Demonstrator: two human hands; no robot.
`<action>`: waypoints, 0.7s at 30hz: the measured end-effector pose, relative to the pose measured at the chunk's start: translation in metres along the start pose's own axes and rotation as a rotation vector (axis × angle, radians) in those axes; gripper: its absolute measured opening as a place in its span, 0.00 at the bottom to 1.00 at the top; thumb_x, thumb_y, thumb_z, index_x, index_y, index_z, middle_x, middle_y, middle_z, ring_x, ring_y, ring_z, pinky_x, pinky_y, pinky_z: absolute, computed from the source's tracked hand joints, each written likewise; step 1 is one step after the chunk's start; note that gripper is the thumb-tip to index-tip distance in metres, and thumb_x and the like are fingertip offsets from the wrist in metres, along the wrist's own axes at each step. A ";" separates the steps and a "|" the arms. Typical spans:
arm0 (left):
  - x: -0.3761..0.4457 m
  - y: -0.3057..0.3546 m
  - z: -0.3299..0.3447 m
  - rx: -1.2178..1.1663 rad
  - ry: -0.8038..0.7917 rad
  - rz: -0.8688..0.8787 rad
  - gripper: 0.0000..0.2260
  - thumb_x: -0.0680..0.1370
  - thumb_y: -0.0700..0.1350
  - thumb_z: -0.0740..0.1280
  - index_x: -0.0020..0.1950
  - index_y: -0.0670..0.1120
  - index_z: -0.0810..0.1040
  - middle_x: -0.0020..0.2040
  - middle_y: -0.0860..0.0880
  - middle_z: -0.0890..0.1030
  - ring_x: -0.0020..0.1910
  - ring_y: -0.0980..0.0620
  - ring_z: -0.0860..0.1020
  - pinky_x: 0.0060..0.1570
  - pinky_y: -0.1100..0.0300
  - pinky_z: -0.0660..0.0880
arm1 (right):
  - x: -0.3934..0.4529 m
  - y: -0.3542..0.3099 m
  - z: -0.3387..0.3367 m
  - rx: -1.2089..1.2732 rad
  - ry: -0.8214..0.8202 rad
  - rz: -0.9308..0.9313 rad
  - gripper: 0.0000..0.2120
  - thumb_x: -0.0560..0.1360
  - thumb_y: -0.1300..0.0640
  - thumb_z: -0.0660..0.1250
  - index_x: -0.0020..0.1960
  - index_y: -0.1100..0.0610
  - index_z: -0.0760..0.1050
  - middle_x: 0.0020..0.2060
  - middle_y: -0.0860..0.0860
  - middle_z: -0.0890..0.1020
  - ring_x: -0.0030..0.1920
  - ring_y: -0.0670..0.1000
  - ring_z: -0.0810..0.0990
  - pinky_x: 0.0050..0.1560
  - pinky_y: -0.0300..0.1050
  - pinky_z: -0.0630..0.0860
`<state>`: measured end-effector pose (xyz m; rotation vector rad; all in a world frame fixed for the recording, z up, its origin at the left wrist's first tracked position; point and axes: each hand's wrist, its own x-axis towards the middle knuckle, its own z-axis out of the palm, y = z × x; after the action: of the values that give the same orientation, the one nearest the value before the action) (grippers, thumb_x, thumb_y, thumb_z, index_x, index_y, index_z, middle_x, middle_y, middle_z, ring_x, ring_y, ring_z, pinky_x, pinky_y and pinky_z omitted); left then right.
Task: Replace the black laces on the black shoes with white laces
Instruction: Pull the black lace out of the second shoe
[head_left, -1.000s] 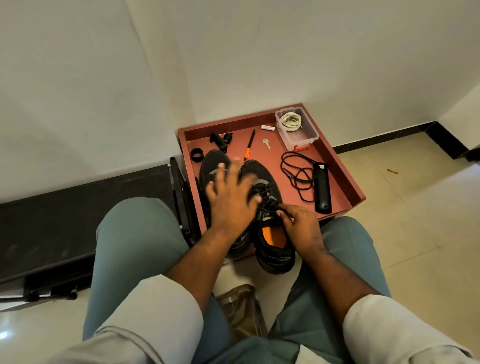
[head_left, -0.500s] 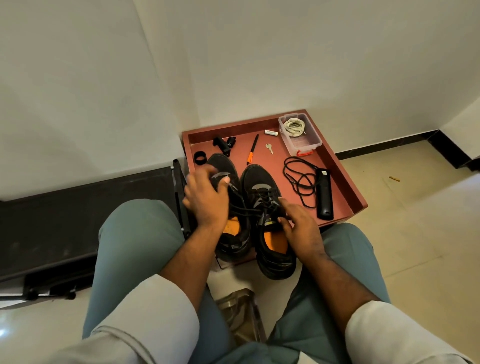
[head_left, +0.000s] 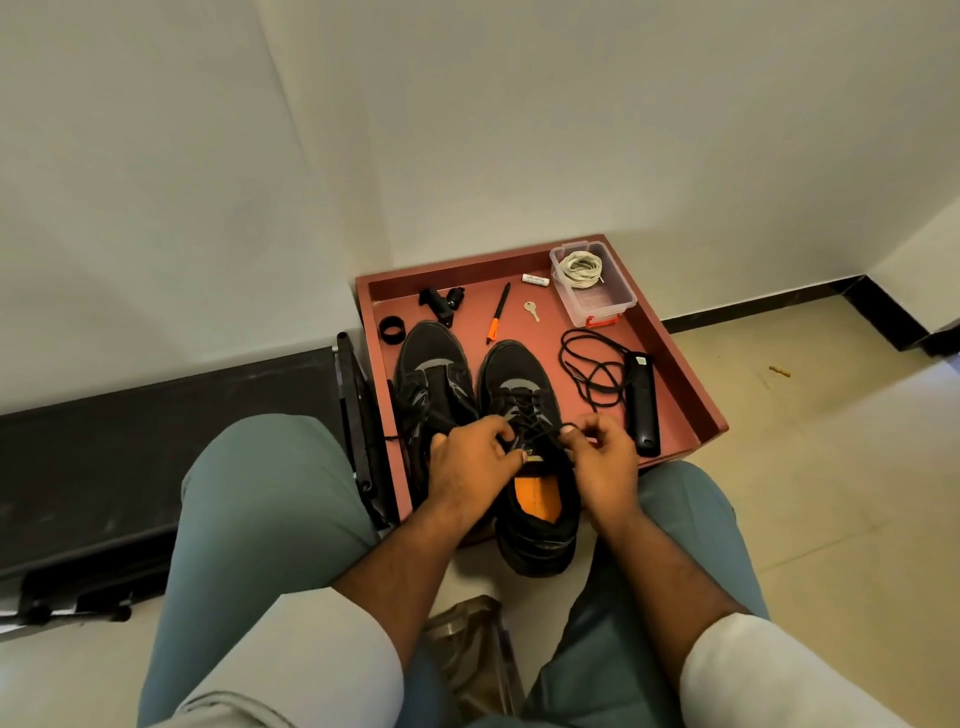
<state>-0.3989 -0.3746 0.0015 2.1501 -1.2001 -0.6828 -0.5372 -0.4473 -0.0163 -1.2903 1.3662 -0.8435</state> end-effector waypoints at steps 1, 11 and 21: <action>0.001 -0.001 0.001 -0.024 0.003 -0.010 0.09 0.72 0.52 0.74 0.49 0.53 0.80 0.33 0.56 0.78 0.40 0.55 0.79 0.57 0.49 0.71 | 0.001 0.000 0.000 0.110 0.036 0.100 0.07 0.76 0.66 0.66 0.42 0.55 0.75 0.40 0.53 0.81 0.45 0.55 0.81 0.50 0.52 0.79; 0.004 -0.006 0.002 -0.087 -0.001 -0.046 0.09 0.69 0.52 0.75 0.45 0.51 0.83 0.31 0.55 0.78 0.39 0.54 0.81 0.51 0.50 0.77 | 0.000 0.005 -0.003 -0.830 -0.296 -0.591 0.11 0.71 0.55 0.73 0.53 0.52 0.82 0.70 0.50 0.70 0.72 0.54 0.62 0.70 0.55 0.63; 0.003 -0.006 -0.002 -0.193 0.000 -0.064 0.11 0.70 0.45 0.77 0.51 0.47 0.82 0.30 0.54 0.77 0.33 0.58 0.77 0.44 0.56 0.79 | 0.009 -0.011 -0.037 -0.089 0.353 -0.019 0.10 0.77 0.61 0.66 0.58 0.56 0.75 0.61 0.56 0.75 0.61 0.55 0.75 0.54 0.43 0.75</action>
<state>-0.3930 -0.3741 -0.0021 2.0339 -1.0248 -0.7932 -0.5690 -0.4636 0.0008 -1.2633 1.6856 -1.0701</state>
